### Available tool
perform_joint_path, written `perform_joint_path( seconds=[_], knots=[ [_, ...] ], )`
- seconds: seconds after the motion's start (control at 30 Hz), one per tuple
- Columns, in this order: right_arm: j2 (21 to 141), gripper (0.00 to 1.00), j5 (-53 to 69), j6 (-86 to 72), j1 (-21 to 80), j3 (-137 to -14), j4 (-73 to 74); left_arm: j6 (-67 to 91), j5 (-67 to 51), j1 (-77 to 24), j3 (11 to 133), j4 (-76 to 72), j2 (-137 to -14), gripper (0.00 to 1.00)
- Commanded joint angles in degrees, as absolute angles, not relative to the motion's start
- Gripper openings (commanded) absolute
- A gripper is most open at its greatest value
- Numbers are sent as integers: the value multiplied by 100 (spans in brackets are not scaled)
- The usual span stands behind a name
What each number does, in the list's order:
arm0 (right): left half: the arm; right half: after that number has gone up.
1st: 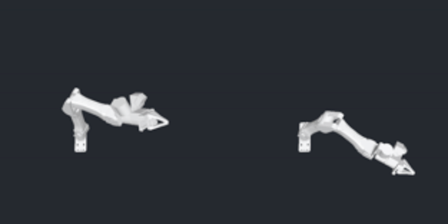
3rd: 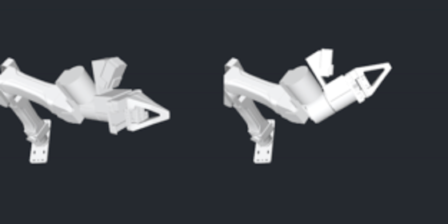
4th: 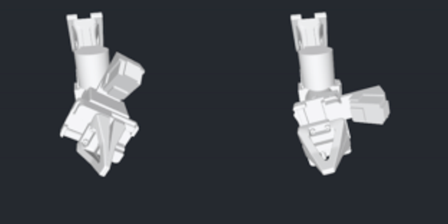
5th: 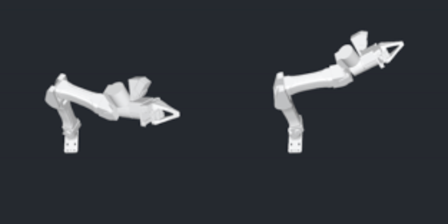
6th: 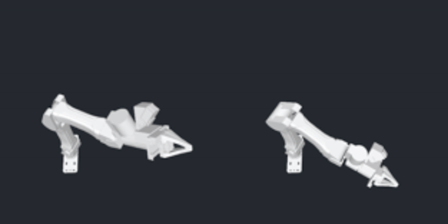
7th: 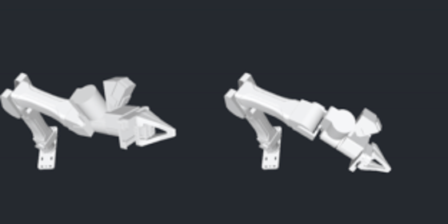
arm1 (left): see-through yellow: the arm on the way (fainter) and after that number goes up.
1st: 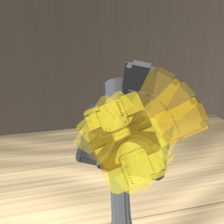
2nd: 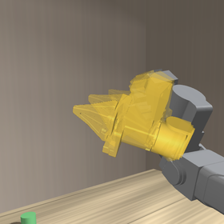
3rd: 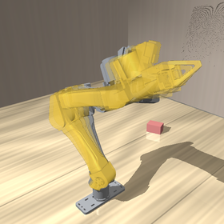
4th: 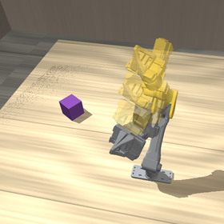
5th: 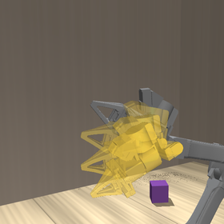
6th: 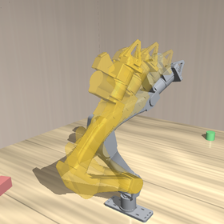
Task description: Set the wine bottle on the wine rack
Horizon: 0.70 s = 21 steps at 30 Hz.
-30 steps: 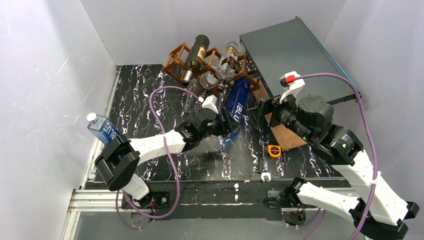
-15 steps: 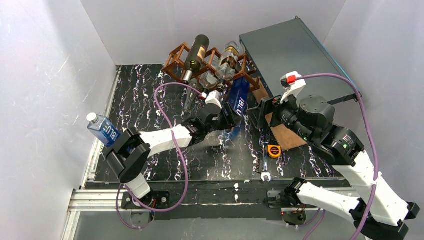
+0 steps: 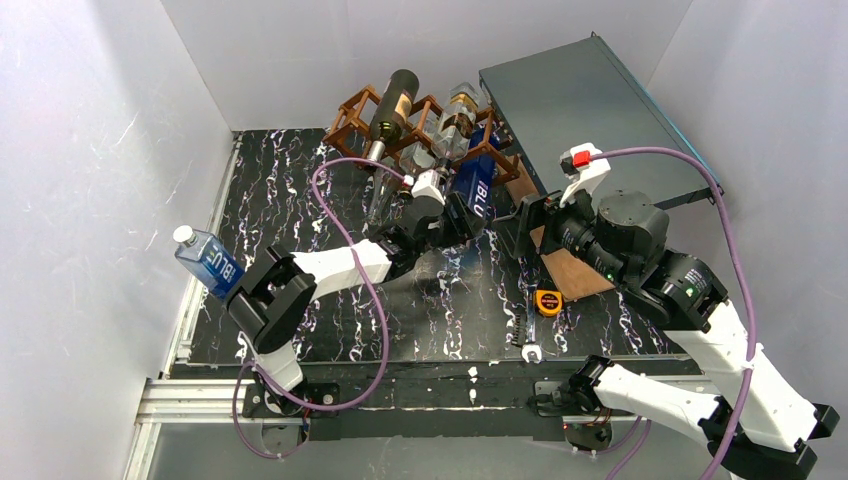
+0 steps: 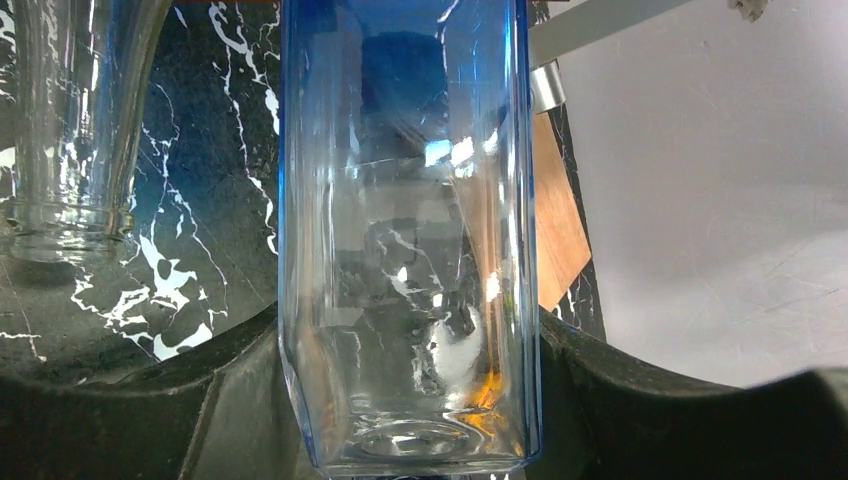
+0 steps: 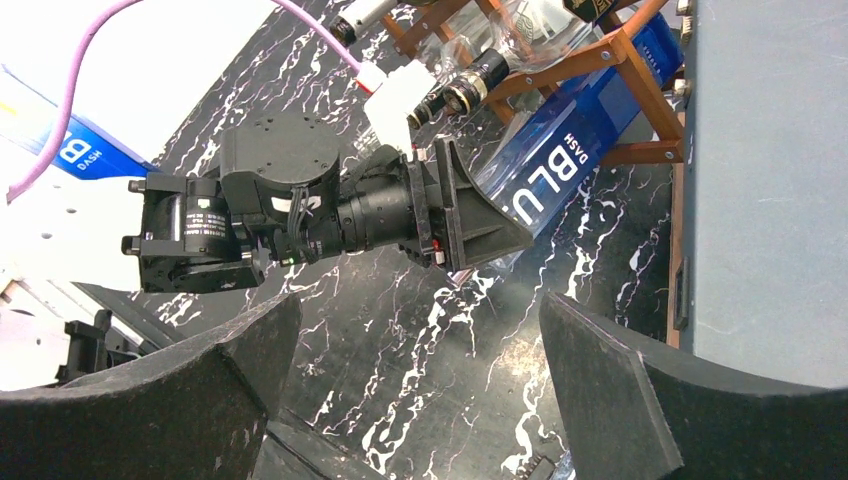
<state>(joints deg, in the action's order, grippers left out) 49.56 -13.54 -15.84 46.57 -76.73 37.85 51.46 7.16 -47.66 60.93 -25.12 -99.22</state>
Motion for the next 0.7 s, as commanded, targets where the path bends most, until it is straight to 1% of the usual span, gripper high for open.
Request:
perform_joint_path(
  seconds=[0.0,0.27,0.67],
  knots=[
    [4942,98,-1302,-1544,4650,-7835,3534,4895,1097,-4720,6714,-3883,-9689,0],
    [4958,98,-1274,-1547,4653,-7873,3541,4916,967,-4716,7070,-3929,-10078,0],
    [4924,98,-1316,-1478,4656,-7919,3634,4735,1193,-4665,7464,-3999,-10494,0]
  ],
)
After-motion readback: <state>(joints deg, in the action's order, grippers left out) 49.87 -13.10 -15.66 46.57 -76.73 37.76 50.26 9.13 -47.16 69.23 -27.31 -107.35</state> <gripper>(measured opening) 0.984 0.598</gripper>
